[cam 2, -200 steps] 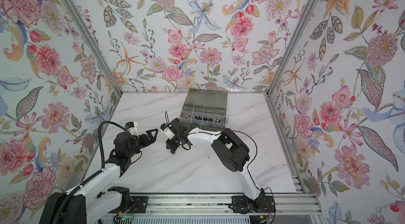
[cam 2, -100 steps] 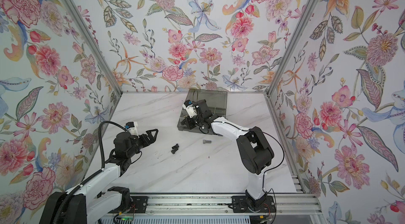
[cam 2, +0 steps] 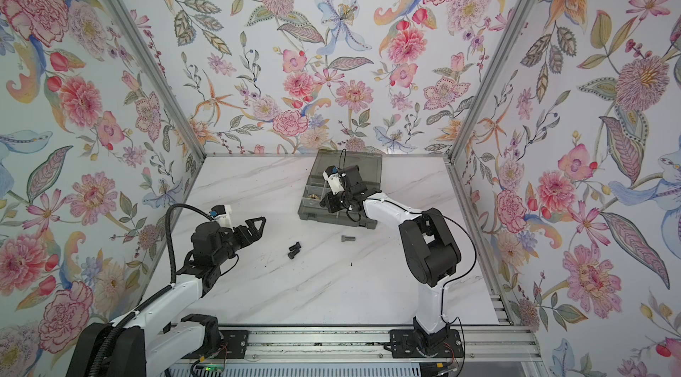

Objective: Sort the screws and nuts into containers
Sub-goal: Place the screw into the container.

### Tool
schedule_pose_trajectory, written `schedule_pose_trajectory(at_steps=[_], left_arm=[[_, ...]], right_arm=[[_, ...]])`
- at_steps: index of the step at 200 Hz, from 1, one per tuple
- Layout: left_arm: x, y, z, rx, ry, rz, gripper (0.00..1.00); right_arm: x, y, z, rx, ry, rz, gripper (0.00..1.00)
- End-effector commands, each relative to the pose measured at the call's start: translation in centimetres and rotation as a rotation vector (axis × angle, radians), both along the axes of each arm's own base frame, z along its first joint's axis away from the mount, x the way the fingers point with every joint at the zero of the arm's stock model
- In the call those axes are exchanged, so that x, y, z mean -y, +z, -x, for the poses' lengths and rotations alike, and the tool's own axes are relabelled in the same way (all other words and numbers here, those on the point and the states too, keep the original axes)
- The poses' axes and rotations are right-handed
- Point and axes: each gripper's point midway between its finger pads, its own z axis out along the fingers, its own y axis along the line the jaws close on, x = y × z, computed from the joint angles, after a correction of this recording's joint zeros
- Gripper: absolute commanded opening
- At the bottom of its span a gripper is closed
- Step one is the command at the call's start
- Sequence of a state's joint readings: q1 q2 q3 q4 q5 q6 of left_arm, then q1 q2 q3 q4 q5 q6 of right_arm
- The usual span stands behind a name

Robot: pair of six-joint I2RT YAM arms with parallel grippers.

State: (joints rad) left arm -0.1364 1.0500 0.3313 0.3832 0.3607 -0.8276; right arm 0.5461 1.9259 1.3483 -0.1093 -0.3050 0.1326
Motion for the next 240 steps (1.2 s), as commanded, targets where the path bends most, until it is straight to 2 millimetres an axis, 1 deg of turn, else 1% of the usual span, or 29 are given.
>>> schedule_pose_trajectory(at_steps=[1,14,24,29,39,45,55,68,91,104,116,126,129,142,163,193,218,240], left_arm=[[-0.1,-0.2,0.1,-0.007,0.001,0.011,0.99],[-0.2,-0.2,0.1,-0.006,0.002,0.012,0.99],[-0.1,-0.2,0.1,-0.006,0.002,0.012,0.99],[-0.1,-0.2,0.1,-0.005,0.000,0.012,0.99],[-0.1,-0.2,0.1,-0.006,0.001,0.012,0.99],[-0.1,-0.2,0.1,-0.007,-0.001,0.013,0.99],[-0.1,-0.3,0.1,-0.010,-0.001,0.013,0.99],[-0.1,-0.3,0.1,-0.009,-0.002,0.013,0.99],[-0.1,-0.3,0.1,-0.009,-0.002,0.014,0.99],[0.0,-0.2,0.1,-0.007,-0.003,0.013,0.99],[-0.1,-0.4,0.2,-0.010,0.001,0.012,0.99],[-0.2,-0.4,0.2,-0.011,0.001,0.009,1.00],[-0.1,-0.4,0.2,-0.011,0.001,0.009,0.99],[-0.2,-0.4,0.1,-0.010,0.002,0.005,0.99],[-0.2,-0.6,0.1,-0.013,0.004,0.004,0.99],[-0.2,-0.6,0.0,-0.011,0.004,0.008,0.99],[-0.1,-0.6,0.0,-0.011,0.000,0.008,0.99],[-0.2,-0.6,0.0,-0.010,0.002,0.005,0.99]], right_arm=[[-0.1,-0.6,-0.2,0.008,0.006,0.041,0.10],[-0.1,-1.0,-0.1,0.009,0.008,0.059,0.10],[-0.2,-1.4,0.0,0.012,0.013,0.077,0.13],[-0.3,-1.5,0.1,0.013,0.016,0.086,0.17],[-0.4,-1.8,0.2,0.014,0.020,0.110,0.32],[-0.4,-1.9,0.3,0.018,0.021,0.126,0.38],[-0.6,-1.7,0.4,0.031,0.028,0.142,0.46],[-0.7,-1.2,0.5,0.053,0.033,0.156,0.52],[-0.8,0.2,0.7,0.084,0.025,0.159,0.54],[-1.1,1.0,1.5,0.082,0.041,0.143,0.55],[-1.6,1.8,2.7,0.073,0.065,0.122,0.56],[-1.5,2.1,3.6,0.053,0.074,0.106,0.57],[-2.5,2.2,4.7,0.049,0.108,0.100,0.58],[-3.0,2.2,6.7,0.013,0.144,0.088,0.60],[-3.8,1.4,9.2,-0.054,0.166,0.083,0.63],[-5.4,-0.9,12.0,-0.135,0.183,0.098,0.66],[-7.1,-3.2,13.3,-0.175,0.216,0.128,0.66],[-8.3,-4.6,13.6,-0.190,0.240,0.145,0.67]])
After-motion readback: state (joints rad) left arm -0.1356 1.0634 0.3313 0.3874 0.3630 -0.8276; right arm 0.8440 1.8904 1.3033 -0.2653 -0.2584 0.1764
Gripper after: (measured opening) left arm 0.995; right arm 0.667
